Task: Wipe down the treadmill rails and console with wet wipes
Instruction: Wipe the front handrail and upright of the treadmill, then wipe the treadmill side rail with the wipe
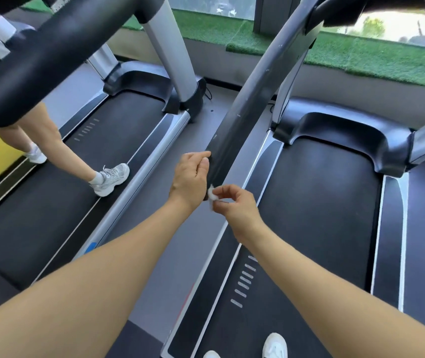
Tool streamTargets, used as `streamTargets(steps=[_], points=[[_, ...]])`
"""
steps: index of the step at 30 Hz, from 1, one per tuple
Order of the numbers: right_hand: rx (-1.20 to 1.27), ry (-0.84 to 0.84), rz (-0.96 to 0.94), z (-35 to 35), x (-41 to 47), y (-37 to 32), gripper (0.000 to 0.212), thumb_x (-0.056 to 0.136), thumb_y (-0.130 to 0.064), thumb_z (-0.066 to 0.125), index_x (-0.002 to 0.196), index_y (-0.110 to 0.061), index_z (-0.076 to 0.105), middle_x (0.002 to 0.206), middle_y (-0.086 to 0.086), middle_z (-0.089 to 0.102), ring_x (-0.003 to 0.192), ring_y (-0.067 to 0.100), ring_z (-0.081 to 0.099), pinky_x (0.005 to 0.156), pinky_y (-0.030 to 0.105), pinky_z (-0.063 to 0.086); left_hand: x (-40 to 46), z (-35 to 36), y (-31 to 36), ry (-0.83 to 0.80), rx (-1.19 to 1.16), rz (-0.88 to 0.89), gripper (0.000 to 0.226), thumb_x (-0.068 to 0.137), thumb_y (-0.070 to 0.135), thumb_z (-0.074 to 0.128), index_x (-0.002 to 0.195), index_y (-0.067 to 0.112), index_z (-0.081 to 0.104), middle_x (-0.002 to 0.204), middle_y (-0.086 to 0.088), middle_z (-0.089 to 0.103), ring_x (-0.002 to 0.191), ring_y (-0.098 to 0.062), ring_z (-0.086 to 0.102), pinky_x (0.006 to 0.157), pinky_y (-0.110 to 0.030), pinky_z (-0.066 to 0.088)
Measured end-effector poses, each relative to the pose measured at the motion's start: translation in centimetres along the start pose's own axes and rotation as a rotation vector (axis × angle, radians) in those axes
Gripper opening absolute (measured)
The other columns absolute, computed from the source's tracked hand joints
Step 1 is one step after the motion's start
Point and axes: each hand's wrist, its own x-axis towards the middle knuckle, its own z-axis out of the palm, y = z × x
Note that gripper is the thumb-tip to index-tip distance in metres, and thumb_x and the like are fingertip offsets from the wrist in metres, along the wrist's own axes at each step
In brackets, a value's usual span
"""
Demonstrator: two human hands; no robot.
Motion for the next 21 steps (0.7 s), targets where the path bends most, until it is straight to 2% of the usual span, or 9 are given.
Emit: streamTargets(steps=[2, 6, 8, 11, 13, 15, 17, 21], points=[[0.076, 0.035, 0.011, -1.2, -0.5, -2.3, 0.021, 0.082, 0.010, 0.060, 0.086, -0.011, 0.064, 0.085, 0.008, 0.064, 0.081, 0.021, 0.061, 0.087, 0.034, 0.052, -0.4, -0.9, 2.2, 0.012, 0.021, -0.028, 0.031, 0.101, 0.020, 0.040, 0.124, 0.016, 0.059, 0.125, -0.002, 0.050, 0.118, -0.015, 0.048, 0.098, -0.020, 0.033], [0.170, 0.005, -0.004, -4.0, -1.6, -7.2, 0.015, 0.084, 0.008, 0.062, 0.092, -0.005, 0.064, 0.089, 0.014, 0.065, 0.084, 0.023, 0.063, 0.087, 0.031, 0.053, -0.8, -1.6, 6.8, -0.060, -0.050, -0.050, 0.030, 0.100, 0.026, 0.042, 0.125, 0.021, 0.058, 0.120, 0.004, 0.056, 0.110, -0.009, 0.051, 0.096, -0.021, 0.036], [0.232, -0.014, -0.021, -5.6, -1.7, -9.4, 0.014, 0.084, 0.009, 0.061, 0.091, -0.003, 0.064, 0.086, 0.013, 0.066, 0.080, 0.021, 0.064, 0.082, 0.027, 0.054, -0.5, -1.3, 9.0, -0.135, -0.148, -0.070, 0.030, 0.100, 0.029, 0.042, 0.125, 0.021, 0.058, 0.116, 0.005, 0.062, 0.109, -0.010, 0.056, 0.094, -0.021, 0.040], [0.288, -0.017, -0.011, -8.7, -0.8, -12.6, 0.011, 0.086, 0.008, 0.059, 0.091, -0.001, 0.063, 0.081, 0.011, 0.068, 0.070, 0.016, 0.067, 0.070, 0.022, 0.052, 0.8, -0.4, 12.8, -0.231, -0.274, -0.083, 0.024, 0.099, 0.025, 0.047, 0.119, 0.018, 0.059, 0.106, 0.002, 0.066, 0.097, -0.008, 0.061, 0.080, -0.011, 0.046], [0.265, -0.021, -0.011, -11.2, 0.3, -14.8, 0.008, 0.086, 0.006, 0.062, 0.088, -0.001, 0.063, 0.075, 0.010, 0.067, 0.062, 0.014, 0.065, 0.063, 0.019, 0.051, 2.2, 0.7, 15.4, -0.244, -0.299, -0.080, 0.020, 0.096, 0.020, 0.055, 0.115, 0.017, 0.061, 0.101, -0.002, 0.067, 0.091, -0.010, 0.063, 0.080, -0.013, 0.050], [0.233, -0.040, -0.026, -14.0, 1.5, -17.0, 0.009, 0.084, 0.005, 0.064, 0.082, -0.003, 0.062, 0.068, 0.008, 0.064, 0.056, 0.012, 0.061, 0.057, 0.018, 0.048, 3.9, 2.1, 17.7, -0.238, -0.308, -0.083, 0.018, 0.091, 0.018, 0.063, 0.109, 0.018, 0.062, 0.095, -0.004, 0.067, 0.091, -0.017, 0.064, 0.087, -0.028, 0.053], [0.181, -0.051, -0.058, -16.9, 2.9, -19.4, 0.012, 0.083, 0.005, 0.066, 0.078, -0.005, 0.061, 0.065, 0.006, 0.061, 0.053, 0.010, 0.057, 0.055, 0.017, 0.048, 5.8, 4.0, 20.1, -0.225, -0.355, -0.095, 0.017, 0.088, 0.016, 0.066, 0.104, 0.018, 0.061, 0.092, -0.008, 0.066, 0.087, -0.021, 0.063, 0.086, -0.035, 0.054], [0.026, -0.006, -0.133, -22.6, 5.6, -24.2, 0.018, 0.084, 0.005, 0.065, 0.073, -0.009, 0.060, 0.065, 0.004, 0.059, 0.055, 0.010, 0.054, 0.056, 0.018, 0.047, 9.1, 7.9, 24.8, -0.195, -0.472, -0.103, 0.015, 0.089, 0.011, 0.065, 0.102, 0.011, 0.058, 0.090, -0.015, 0.061, 0.077, -0.018, 0.061, 0.071, -0.025, 0.052]])
